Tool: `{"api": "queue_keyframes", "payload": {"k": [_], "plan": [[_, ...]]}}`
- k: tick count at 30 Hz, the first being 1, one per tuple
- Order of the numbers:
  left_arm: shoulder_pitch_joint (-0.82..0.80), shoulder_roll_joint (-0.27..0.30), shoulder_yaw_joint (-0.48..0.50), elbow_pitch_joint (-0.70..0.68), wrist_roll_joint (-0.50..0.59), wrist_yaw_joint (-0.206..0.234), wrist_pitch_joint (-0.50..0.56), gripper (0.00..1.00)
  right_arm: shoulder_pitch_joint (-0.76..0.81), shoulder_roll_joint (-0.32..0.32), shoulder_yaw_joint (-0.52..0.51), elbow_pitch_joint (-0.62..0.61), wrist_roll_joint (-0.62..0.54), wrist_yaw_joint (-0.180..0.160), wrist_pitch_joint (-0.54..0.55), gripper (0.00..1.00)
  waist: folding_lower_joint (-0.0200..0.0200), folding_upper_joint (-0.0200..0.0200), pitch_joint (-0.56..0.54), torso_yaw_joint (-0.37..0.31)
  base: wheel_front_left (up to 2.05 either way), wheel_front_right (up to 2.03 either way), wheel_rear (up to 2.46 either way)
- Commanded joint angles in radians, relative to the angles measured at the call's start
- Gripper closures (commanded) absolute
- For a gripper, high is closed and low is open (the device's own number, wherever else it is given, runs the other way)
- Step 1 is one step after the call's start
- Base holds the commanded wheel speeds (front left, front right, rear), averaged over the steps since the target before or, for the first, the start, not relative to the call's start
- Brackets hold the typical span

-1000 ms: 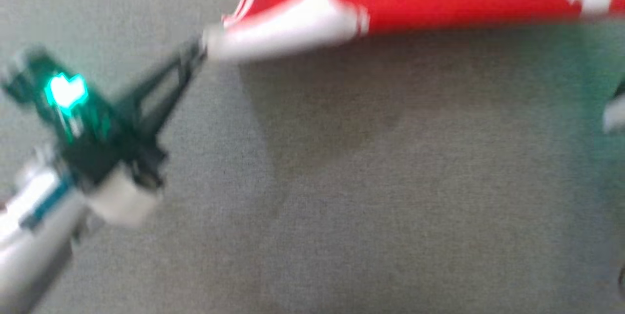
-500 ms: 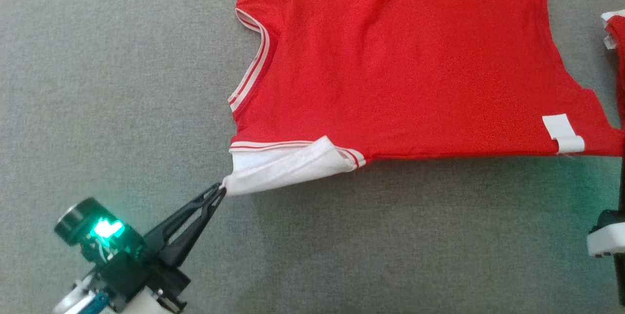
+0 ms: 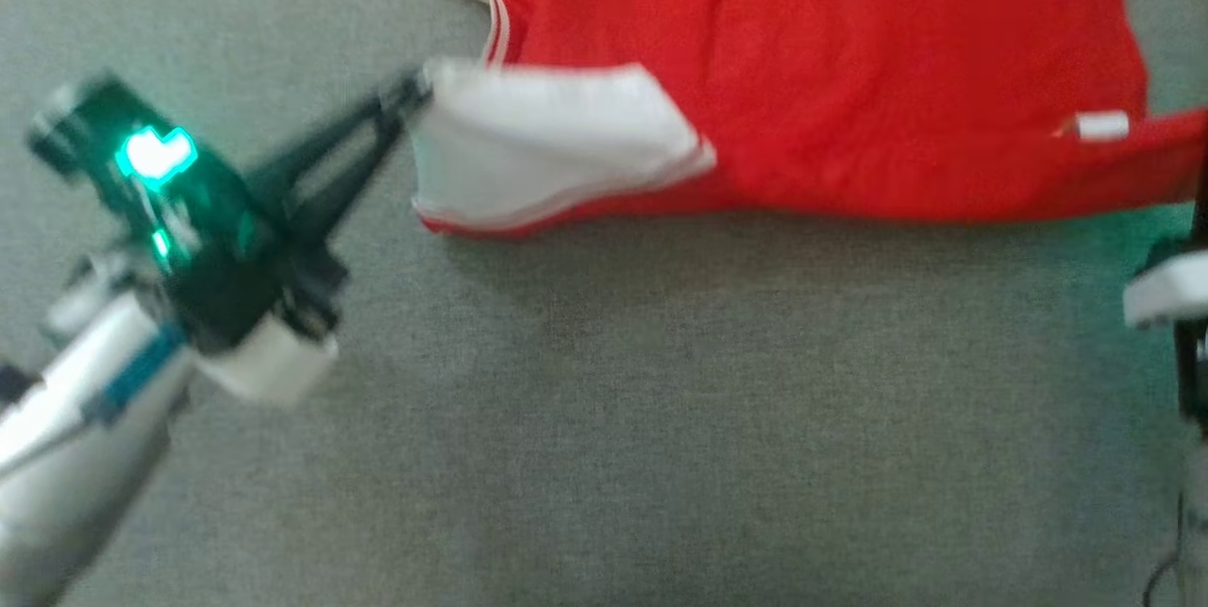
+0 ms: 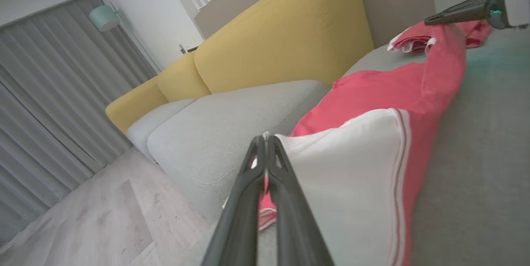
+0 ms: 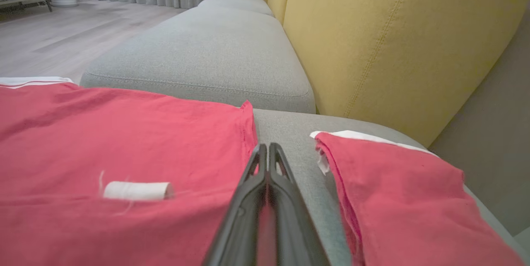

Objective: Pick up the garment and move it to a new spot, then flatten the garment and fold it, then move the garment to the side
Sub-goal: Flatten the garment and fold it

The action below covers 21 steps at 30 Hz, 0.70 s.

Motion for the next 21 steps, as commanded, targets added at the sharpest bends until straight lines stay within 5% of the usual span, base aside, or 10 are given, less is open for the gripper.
{"api": "queue_keyframes", "payload": {"k": [1,19,20,21], "plan": [[-0.087,0.032,0.059,0.003,0.015,-0.005,-0.002,1.0,-0.053,-0.026,0.023,-0.008,-0.008,-0.001,0.003,1.0,-0.0002,-0.0001,0.048,-0.007,0.0,0.0,0.0],[-0.408,0.007,-0.065,0.207,0.042,-0.017,-0.002,1.0,-0.387,-0.059,0.064,0.256,-0.074,-0.001,-0.06,1.0,-0.0002,-0.0001,0.168,-0.013,0.0,0.0,0.0],[-0.411,0.001,-0.06,0.219,0.038,-0.017,-0.002,0.85,-0.396,-0.057,0.063,0.272,-0.077,-0.001,-0.068,0.78,-0.0002,-0.0001,0.17,-0.012,0.0,0.0,0.0],[-0.411,-0.007,-0.054,0.229,0.031,-0.017,-0.002,0.38,-0.403,-0.054,0.063,0.288,-0.08,-0.001,-0.075,0.0,-0.0002,-0.0001,0.171,-0.011,0.0,0.0,0.0]]}}
